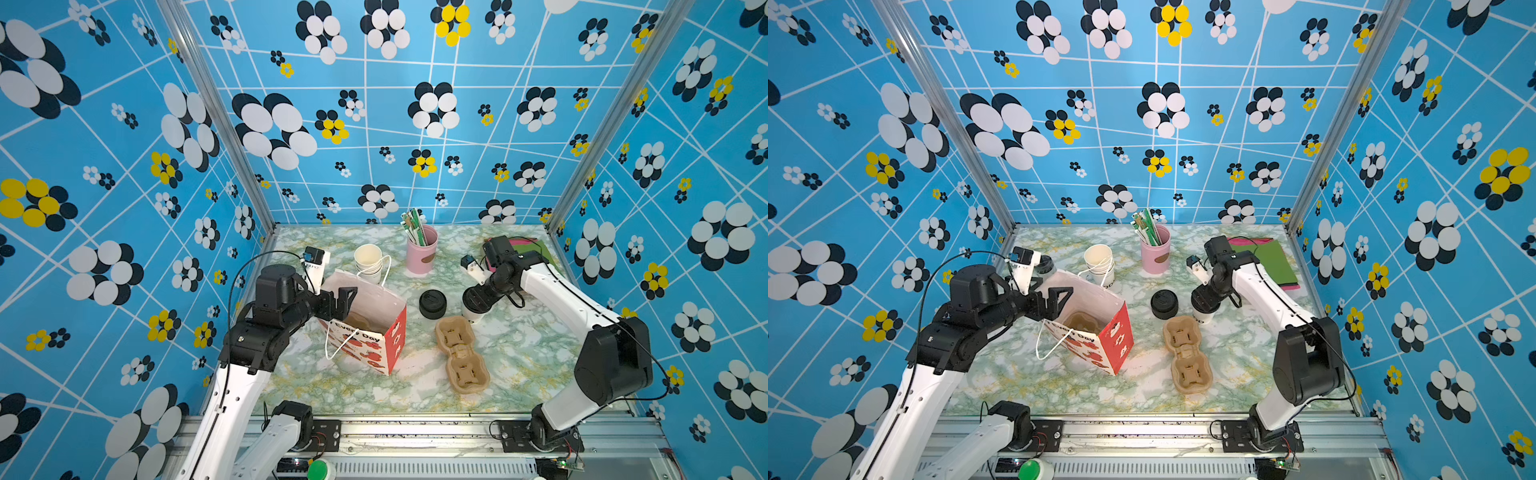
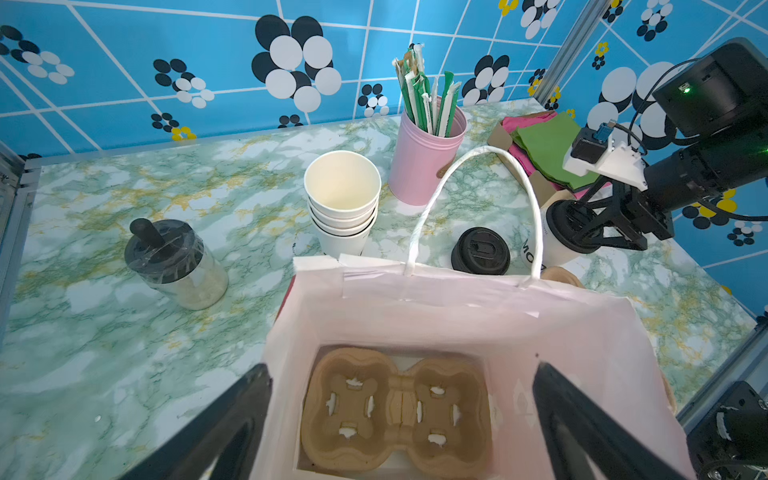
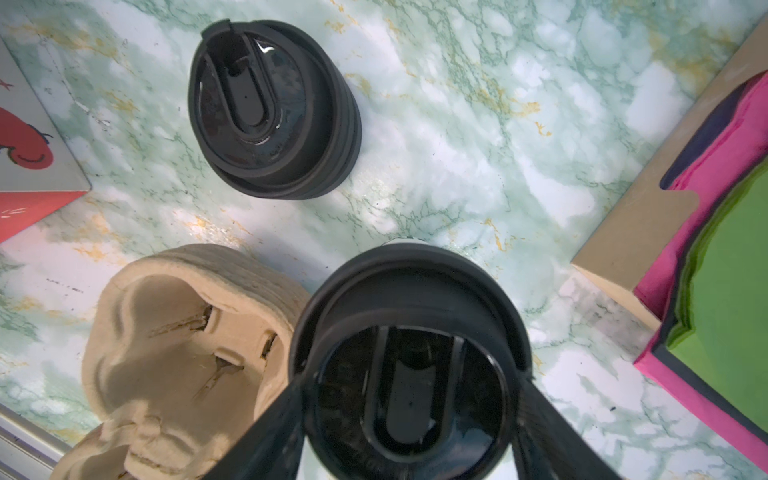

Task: Pack the takeout coffee

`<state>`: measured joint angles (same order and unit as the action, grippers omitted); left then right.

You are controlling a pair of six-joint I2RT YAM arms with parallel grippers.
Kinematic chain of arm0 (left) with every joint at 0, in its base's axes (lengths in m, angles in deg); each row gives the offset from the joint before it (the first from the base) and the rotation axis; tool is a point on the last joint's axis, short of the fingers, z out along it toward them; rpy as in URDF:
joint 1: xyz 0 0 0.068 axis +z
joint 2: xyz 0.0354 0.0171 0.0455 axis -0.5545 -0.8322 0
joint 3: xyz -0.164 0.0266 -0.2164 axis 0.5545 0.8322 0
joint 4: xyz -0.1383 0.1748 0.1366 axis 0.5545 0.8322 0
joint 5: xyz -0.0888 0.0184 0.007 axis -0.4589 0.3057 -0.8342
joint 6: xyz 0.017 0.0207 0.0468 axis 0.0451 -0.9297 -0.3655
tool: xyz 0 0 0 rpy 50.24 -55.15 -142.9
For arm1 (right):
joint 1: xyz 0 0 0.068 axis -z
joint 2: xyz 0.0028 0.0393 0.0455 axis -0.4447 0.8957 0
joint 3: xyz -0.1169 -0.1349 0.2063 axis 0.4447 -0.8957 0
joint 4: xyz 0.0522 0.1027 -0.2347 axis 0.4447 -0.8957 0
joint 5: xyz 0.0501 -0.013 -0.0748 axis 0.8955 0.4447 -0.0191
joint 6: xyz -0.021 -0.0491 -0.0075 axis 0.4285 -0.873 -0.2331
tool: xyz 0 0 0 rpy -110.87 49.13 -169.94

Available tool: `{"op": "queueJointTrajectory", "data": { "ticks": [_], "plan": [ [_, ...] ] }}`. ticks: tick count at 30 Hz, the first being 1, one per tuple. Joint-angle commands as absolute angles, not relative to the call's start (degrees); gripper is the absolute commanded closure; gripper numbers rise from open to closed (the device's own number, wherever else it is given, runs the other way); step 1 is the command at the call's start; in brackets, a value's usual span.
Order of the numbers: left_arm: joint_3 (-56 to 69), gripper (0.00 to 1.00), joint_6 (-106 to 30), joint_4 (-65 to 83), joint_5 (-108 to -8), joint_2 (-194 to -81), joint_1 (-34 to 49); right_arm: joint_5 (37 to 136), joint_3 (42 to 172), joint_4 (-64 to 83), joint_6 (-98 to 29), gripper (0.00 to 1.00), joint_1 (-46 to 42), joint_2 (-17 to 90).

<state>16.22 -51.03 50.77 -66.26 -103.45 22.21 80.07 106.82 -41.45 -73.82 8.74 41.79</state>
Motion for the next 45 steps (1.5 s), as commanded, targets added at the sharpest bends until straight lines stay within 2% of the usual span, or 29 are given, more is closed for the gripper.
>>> {"op": "queueJointTrajectory", "data": {
  "ticks": [1,14,22,36,45],
  "plan": [
    [17.0,0.01,-51.0,49.8,-66.6,-102.7,22.6,77.1,104.9,-41.9,-73.4,0.27,8.1,44.6],
    [17.3,0.01,-51.1,49.4,-66.4,-102.5,22.7,78.1,105.4,-41.8,-72.1,0.36,8.0,42.8],
    [17.3,0.01,-50.8,49.1,-66.1,-102.6,22.7,79.3,108.5,-44.0,-70.9,0.36,7.9,39.4],
    [15.9,0.01,-50.7,50.4,-62.3,-101.9,22.7,86.9,120.7,-53.4,-69.3,0.38,7.1,32.5],
    [12.2,0.01,-51.8,55.9,-60.6,-102.5,25.2,92.3,134.1,-59.2,-68.1,0.4,1.1,31.0]
  ]
}}
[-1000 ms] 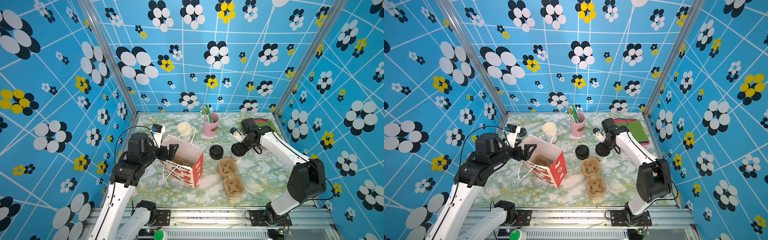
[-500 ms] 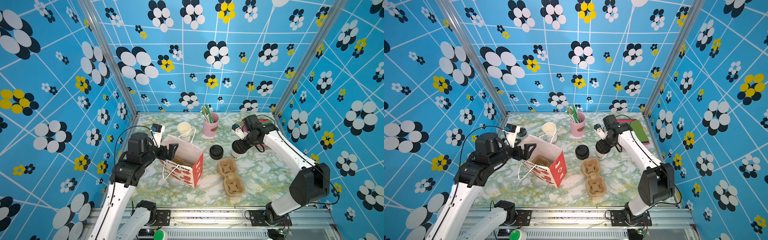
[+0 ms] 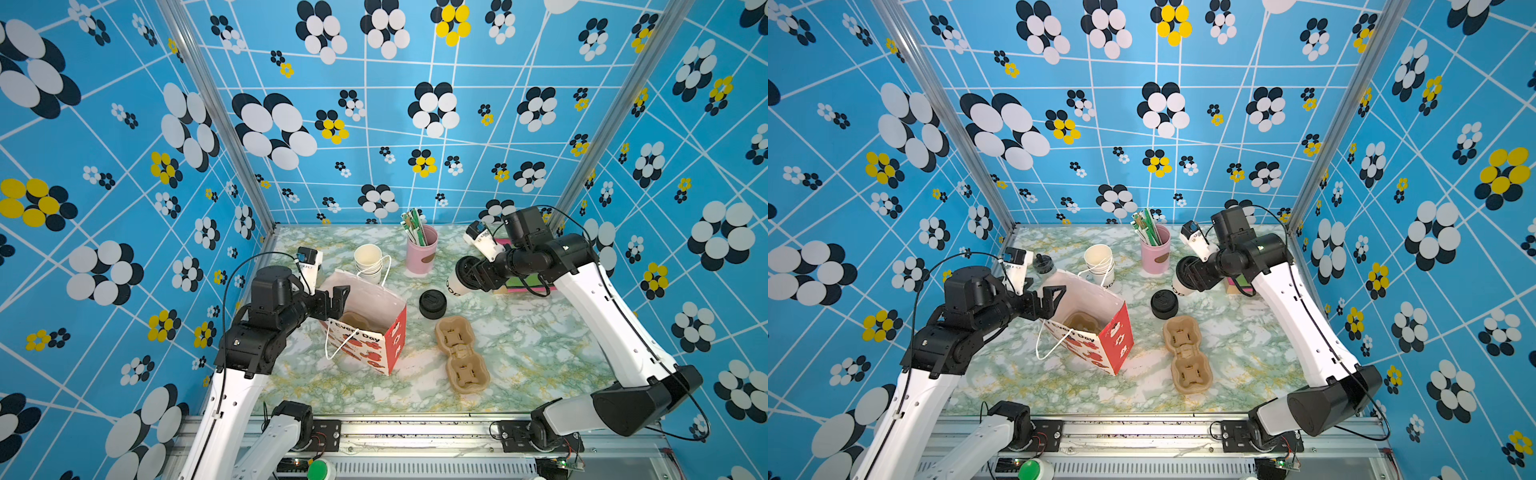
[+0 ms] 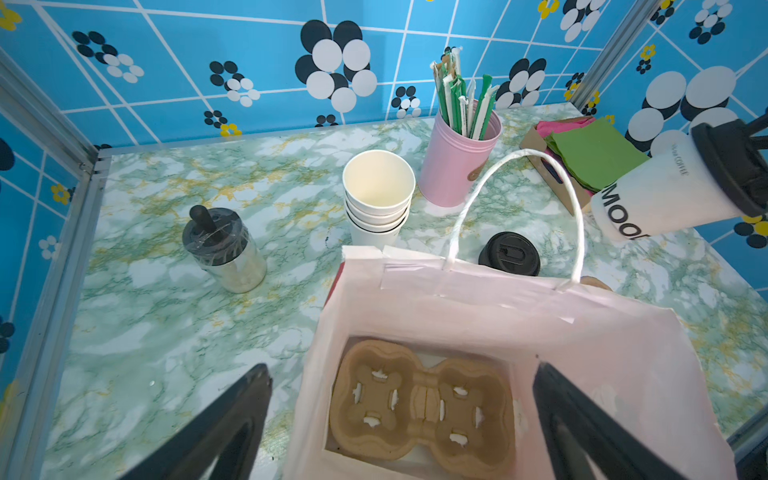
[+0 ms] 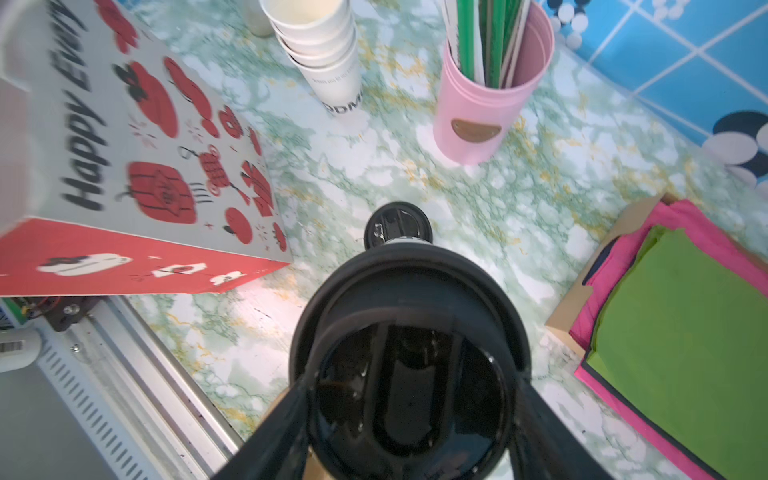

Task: Pack the takeout coffee
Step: 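Lift the cup off the table and swing it toward the bag, then move the held cup over the bag opening with the right gripper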

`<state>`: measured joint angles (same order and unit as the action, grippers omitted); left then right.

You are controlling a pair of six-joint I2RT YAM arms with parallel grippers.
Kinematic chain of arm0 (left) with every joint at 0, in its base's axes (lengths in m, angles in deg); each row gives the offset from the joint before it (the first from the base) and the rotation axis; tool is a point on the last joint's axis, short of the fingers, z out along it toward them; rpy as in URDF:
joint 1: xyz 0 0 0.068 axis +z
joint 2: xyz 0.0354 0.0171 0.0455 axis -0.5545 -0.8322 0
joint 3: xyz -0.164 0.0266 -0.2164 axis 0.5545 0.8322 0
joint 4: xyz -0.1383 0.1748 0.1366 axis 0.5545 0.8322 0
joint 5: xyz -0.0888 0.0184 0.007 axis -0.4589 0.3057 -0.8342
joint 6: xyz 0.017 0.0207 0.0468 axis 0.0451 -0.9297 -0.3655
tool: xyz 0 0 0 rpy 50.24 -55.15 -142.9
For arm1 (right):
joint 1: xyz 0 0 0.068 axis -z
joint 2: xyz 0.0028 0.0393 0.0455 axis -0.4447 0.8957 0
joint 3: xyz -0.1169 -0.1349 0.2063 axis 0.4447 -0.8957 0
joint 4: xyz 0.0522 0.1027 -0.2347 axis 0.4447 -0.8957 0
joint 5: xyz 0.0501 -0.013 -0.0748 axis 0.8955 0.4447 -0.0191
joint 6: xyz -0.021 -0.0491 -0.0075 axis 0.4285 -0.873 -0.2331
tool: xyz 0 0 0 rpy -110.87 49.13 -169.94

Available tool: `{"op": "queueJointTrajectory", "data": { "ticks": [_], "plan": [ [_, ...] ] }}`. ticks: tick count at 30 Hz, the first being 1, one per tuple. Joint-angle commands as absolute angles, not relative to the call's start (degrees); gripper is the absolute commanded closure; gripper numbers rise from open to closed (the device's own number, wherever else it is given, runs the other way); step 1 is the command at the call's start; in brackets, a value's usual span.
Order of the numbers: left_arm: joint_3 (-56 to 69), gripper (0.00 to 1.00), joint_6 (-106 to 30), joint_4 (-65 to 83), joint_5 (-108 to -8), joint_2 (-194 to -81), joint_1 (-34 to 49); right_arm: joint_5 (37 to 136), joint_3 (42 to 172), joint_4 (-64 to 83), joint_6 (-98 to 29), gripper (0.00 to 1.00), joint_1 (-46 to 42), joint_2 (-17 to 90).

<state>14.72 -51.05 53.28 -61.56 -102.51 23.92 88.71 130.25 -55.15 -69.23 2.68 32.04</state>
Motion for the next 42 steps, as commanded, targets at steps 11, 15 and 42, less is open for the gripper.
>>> {"op": "queueJointTrajectory", "data": {
  "ticks": [11,15,42],
  "plan": [
    [12.0,0.01,-51.6,57.0,-62.2,-102.4,27.9,95.1,151.7,-65.1,-66.3,0.41,-6.8,34.5],
    [12.1,0.01,-51.3,56.9,-62.3,-102.4,28.1,95.4,157.7,-67.2,-65.8,0.41,-10.0,36.4],
    [14.2,0.01,-50.6,56.0,-61.8,-101.6,28.8,86.2,183.1,-76.5,-61.6,0.41,-29.9,62.5]
  ]
}}
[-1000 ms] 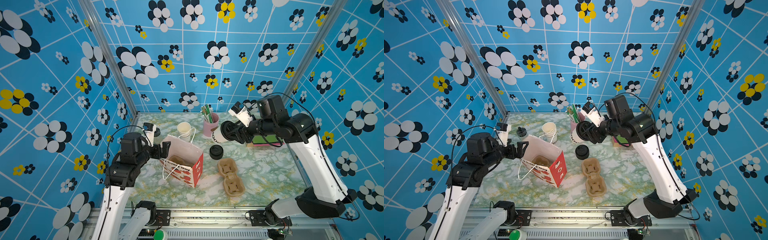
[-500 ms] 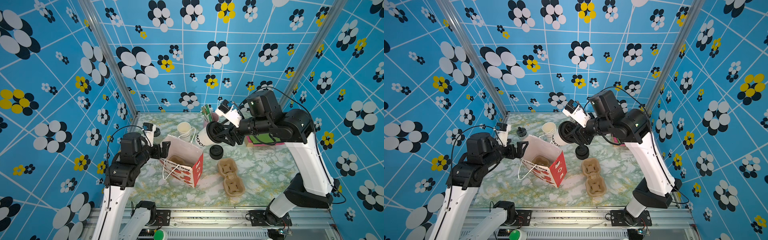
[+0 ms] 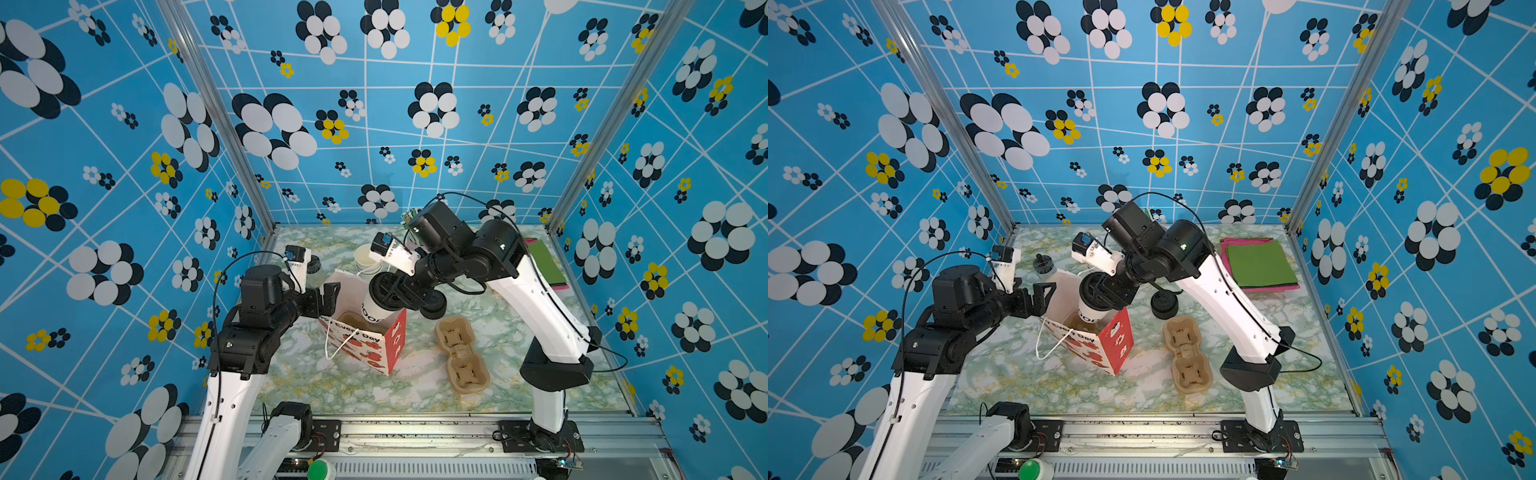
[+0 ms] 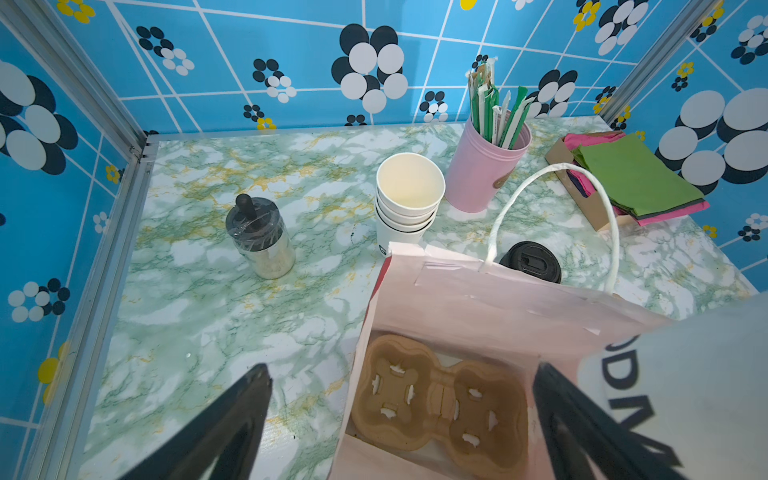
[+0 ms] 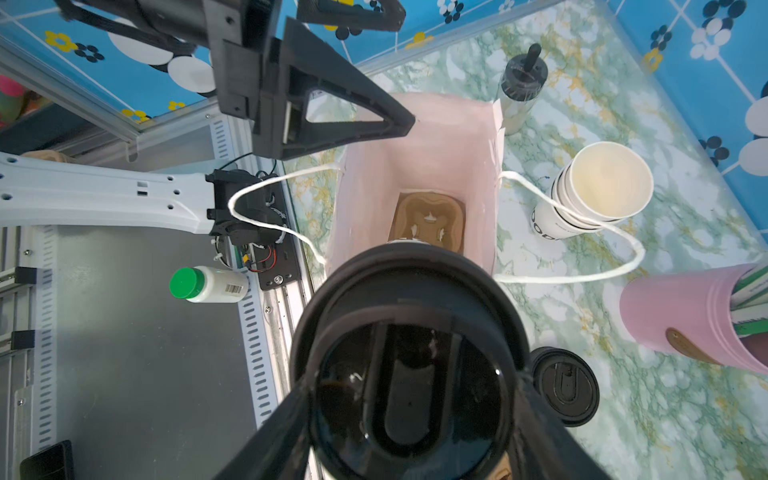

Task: Pack the takeout coffee
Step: 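Move the held cup over the bag opening with the right gripper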

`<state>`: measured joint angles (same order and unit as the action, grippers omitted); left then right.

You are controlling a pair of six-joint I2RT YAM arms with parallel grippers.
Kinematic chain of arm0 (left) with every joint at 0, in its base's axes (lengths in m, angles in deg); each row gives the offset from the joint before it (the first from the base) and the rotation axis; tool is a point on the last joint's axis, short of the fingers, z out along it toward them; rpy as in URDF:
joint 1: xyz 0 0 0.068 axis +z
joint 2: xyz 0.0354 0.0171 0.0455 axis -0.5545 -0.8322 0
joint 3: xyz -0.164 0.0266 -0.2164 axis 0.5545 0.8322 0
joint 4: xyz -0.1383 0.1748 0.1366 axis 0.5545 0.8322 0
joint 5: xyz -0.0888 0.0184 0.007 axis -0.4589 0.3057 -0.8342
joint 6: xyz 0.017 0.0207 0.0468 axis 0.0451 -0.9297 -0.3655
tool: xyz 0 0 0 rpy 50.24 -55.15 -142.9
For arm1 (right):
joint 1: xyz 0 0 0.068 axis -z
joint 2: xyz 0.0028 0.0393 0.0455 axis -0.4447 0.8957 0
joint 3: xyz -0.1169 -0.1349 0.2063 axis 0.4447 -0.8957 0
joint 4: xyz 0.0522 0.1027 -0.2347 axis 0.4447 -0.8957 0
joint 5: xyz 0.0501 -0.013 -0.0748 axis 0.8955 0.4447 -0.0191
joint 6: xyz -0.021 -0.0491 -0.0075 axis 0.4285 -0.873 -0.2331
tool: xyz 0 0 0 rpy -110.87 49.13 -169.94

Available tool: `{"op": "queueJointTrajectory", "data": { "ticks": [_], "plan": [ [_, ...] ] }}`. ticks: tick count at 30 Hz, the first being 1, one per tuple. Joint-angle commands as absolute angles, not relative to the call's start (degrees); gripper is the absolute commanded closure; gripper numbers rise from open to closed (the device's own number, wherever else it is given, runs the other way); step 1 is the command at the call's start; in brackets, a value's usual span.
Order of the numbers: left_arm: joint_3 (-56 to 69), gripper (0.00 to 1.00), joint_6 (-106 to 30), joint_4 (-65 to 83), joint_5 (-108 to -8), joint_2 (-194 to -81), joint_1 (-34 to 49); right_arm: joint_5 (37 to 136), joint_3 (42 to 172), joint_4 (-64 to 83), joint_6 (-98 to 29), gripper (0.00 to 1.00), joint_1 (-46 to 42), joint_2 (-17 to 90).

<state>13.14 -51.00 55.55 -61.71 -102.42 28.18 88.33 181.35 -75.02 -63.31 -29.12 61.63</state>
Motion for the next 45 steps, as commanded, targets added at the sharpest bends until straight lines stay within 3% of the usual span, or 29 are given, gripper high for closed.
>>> {"op": "queueJointTrajectory", "data": {
  "ticks": [1,45],
  "plan": [
    [14.4,0.01,-50.5,55.9,-61.9,-101.6,28.9,85.9,183.3,-76.5,-61.4,0.41,-30.1,63.1],
    [16.4,0.01,-49.9,54.1,-63.3,-101.4,29.6,83.4,179.4,-79.6,-57.1,0.4,-32.7,79.3]
  ]
}}
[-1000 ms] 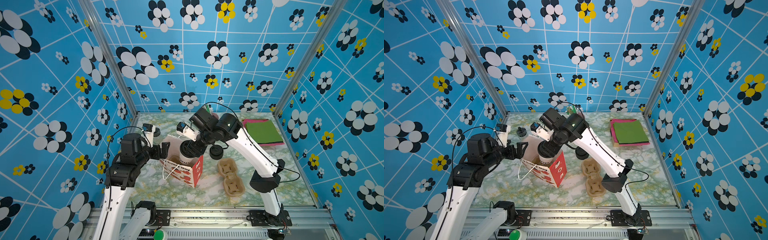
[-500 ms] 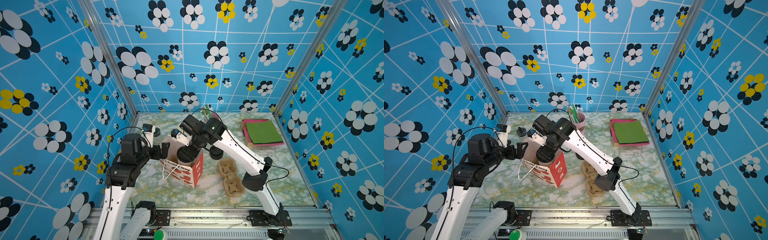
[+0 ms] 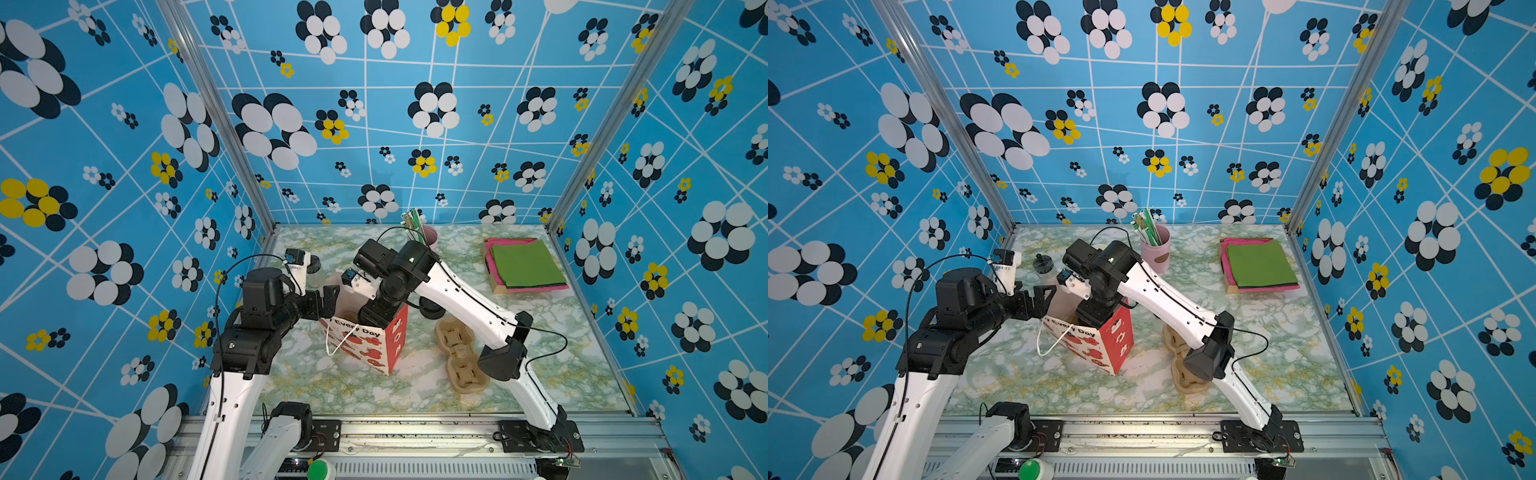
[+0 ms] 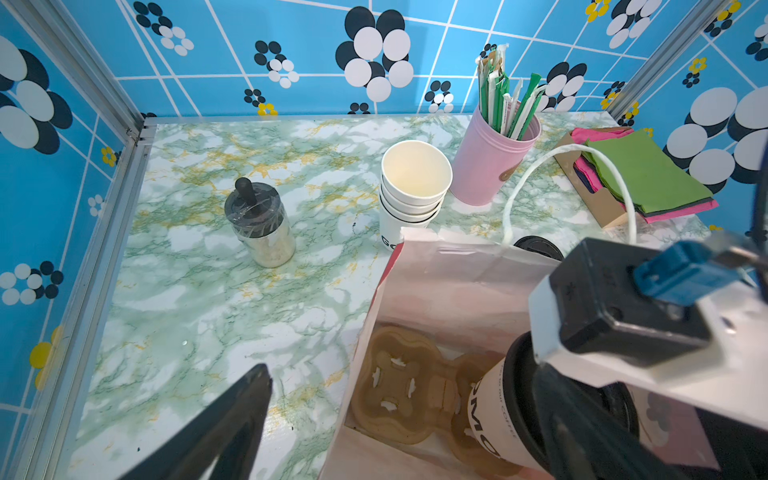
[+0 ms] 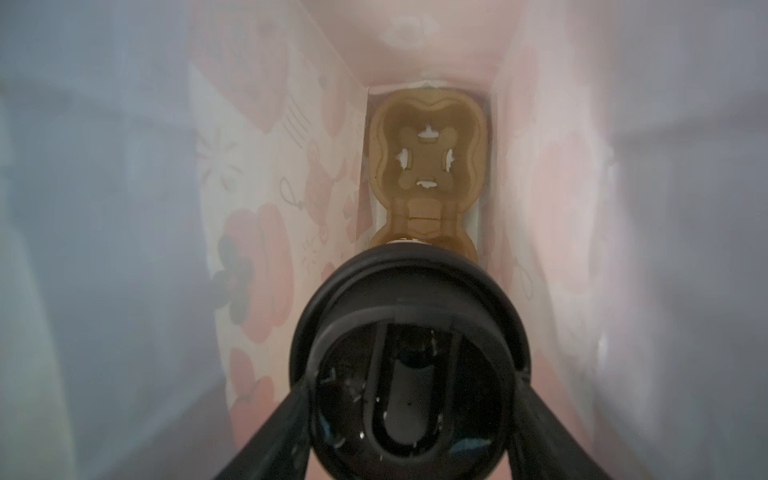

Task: Pack the takeout coffee
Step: 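Move the held cup over the bag opening with the right gripper, then lower the black-lidded cup into the bag onto the tan carrier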

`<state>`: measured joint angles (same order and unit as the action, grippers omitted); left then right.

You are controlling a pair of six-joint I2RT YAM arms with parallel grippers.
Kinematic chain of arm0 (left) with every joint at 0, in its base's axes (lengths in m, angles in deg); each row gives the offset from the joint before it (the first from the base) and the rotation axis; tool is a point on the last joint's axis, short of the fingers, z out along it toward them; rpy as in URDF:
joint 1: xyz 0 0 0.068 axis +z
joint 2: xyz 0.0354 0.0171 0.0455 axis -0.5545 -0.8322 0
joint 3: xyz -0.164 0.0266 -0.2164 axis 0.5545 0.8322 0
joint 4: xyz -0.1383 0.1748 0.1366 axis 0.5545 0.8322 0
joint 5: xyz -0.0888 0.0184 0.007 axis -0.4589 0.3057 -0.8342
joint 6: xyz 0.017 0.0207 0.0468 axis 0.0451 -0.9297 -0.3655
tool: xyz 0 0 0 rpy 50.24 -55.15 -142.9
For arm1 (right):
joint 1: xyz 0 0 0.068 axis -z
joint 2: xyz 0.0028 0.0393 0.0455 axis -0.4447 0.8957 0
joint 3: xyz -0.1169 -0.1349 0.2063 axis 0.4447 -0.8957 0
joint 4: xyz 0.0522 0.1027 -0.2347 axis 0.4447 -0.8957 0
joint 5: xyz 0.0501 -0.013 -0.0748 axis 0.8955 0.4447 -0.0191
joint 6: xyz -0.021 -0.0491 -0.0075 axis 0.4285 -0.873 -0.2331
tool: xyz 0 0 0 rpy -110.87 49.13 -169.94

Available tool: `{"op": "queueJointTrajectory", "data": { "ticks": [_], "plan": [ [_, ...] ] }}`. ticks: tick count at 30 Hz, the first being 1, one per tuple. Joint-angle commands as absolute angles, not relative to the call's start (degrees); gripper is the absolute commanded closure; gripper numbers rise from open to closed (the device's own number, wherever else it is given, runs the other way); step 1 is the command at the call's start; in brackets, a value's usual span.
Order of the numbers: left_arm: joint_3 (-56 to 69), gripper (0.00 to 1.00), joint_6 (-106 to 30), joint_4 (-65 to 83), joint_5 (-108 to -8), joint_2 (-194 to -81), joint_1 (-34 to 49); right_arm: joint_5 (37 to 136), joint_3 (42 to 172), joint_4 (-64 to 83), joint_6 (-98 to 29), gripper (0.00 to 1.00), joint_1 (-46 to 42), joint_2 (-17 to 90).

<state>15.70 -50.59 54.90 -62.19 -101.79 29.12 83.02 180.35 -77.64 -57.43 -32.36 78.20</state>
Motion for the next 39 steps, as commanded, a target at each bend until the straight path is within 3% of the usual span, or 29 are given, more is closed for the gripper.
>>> {"op": "queueJointTrajectory", "data": {
  "ticks": [1,39],
  "plan": [
    [16.4,0.01,-49.9,54.1,-63.3,-101.4,29.6,83.5,179.3,-79.7,-57.2,0.4,-32.7,79.4],
    [16.3,0.01,-49.8,53.2,-63.8,-102.2,29.9,82.2,172.1,-80.6,-56.6,0.37,-34.2,87.1]
  ]
}}
